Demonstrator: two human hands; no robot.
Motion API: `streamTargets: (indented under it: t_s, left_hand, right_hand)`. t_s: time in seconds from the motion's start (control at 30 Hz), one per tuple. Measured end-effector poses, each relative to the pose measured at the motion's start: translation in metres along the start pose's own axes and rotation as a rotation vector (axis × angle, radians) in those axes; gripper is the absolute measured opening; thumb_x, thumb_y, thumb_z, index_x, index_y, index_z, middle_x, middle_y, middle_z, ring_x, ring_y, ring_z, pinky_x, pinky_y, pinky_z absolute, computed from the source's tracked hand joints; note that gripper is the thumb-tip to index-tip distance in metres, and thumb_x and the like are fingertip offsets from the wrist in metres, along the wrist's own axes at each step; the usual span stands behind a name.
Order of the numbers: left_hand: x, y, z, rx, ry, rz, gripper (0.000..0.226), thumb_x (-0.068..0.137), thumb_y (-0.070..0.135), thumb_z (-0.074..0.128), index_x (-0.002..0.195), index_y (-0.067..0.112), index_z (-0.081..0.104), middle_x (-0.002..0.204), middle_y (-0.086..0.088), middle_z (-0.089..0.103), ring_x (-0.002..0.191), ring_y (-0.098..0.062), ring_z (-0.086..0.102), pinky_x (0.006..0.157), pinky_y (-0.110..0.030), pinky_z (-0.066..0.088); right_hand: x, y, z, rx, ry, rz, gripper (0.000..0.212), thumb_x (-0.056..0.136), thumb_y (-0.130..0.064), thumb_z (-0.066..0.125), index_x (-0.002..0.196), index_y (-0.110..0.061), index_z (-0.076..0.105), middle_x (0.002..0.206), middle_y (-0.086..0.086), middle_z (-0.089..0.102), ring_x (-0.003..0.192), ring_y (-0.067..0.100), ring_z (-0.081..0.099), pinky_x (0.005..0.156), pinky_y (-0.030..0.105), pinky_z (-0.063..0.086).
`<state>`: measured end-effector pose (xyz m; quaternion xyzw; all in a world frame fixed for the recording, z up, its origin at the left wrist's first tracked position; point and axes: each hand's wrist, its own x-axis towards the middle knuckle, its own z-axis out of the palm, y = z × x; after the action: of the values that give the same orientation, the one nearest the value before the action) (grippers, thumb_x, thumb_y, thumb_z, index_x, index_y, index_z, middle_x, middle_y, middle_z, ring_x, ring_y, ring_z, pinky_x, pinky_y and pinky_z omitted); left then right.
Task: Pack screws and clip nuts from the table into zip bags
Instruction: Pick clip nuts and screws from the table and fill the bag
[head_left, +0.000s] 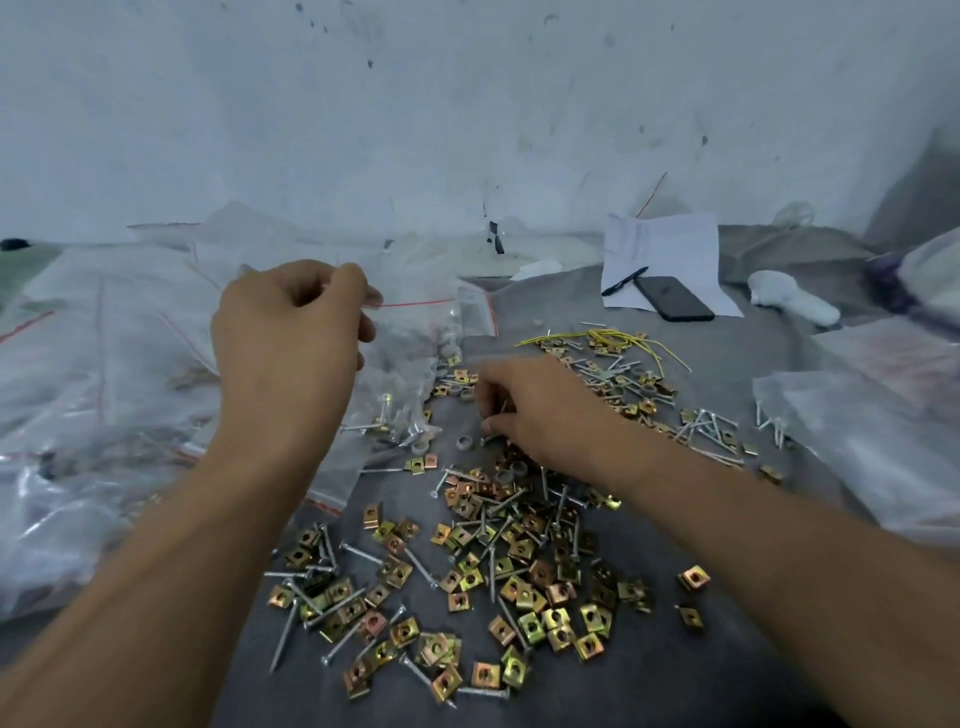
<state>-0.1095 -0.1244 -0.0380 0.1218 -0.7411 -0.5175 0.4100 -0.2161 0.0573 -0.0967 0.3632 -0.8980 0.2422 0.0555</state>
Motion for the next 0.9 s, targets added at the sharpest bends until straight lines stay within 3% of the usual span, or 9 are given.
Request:
streamTargets:
  t_s: [0.13, 0.23, 0.37, 0.53, 0.67, 0.9]
  left_hand:
    - [0.000, 0.003, 0.002, 0.006, -0.017, 0.017, 0.029, 0.095, 0.037, 0.061, 0.077, 0.023, 0.079, 0.065, 0.002, 0.070, 0.051, -0.012, 0.059, 0.053, -0.024, 0.042]
    - [0.000, 0.002, 0.002, 0.021, -0.019, 0.029, 0.030, 0.096, 0.036, 0.061, 0.077, 0.023, 0.079, 0.065, 0.002, 0.070, 0.051, -0.011, 0.059, 0.046, -0.020, 0.042]
    - [-0.001, 0.001, 0.002, 0.034, -0.020, 0.029, 0.029, 0.095, 0.037, 0.061, 0.077, 0.024, 0.079, 0.066, 0.002, 0.071, 0.051, -0.010, 0.059, 0.045, -0.019, 0.041]
    - [-0.004, 0.004, 0.004, 0.035, -0.037, 0.016, 0.029, 0.096, 0.033, 0.061, 0.075, 0.022, 0.079, 0.065, 0.001, 0.070, 0.049, -0.009, 0.057, 0.052, -0.025, 0.042]
    - [-0.006, 0.004, 0.008, 0.049, -0.082, 0.019, 0.031, 0.098, 0.030, 0.062, 0.073, 0.021, 0.078, 0.060, 0.002, 0.068, 0.045, -0.005, 0.054, 0.043, -0.019, 0.041]
    - [-0.006, 0.005, 0.011, 0.042, -0.104, 0.021, 0.030, 0.097, 0.029, 0.062, 0.073, 0.020, 0.078, 0.059, 0.002, 0.068, 0.046, -0.007, 0.054, 0.043, -0.018, 0.041]
  right_hand:
    - [0.001, 0.002, -0.004, 0.050, 0.112, 0.000, 0.015, 0.087, -0.011, 0.074, 0.089, -0.022, 0.064, 0.086, -0.007, 0.065, 0.079, 0.006, 0.058, 0.069, 0.028, 0.052]
    - [0.000, 0.002, -0.009, -0.012, 0.038, -0.019, 0.017, 0.087, -0.015, 0.075, 0.098, -0.024, 0.064, 0.089, -0.006, 0.068, 0.081, 0.008, 0.061, 0.073, 0.030, 0.055]
    - [-0.001, -0.004, -0.016, -0.141, -0.119, -0.035, 0.034, 0.093, -0.019, 0.074, 0.125, -0.030, 0.069, 0.113, -0.004, 0.074, 0.102, 0.014, 0.064, 0.091, 0.030, 0.052]
    - [0.001, -0.008, -0.021, -0.187, -0.196, 0.013, 0.026, 0.096, -0.015, 0.070, 0.120, -0.024, 0.074, 0.121, 0.003, 0.072, 0.112, 0.022, 0.065, 0.095, 0.032, 0.051]
    - [0.003, -0.011, -0.019, -0.194, -0.206, 0.024, 0.026, 0.096, -0.011, 0.070, 0.121, -0.017, 0.075, 0.121, 0.009, 0.072, 0.112, 0.026, 0.066, 0.091, 0.030, 0.048]
    - [0.001, -0.003, -0.021, -0.073, -0.163, 0.070, 0.027, 0.092, -0.014, 0.076, 0.117, -0.025, 0.077, 0.115, 0.000, 0.072, 0.106, 0.018, 0.066, 0.090, 0.026, 0.048]
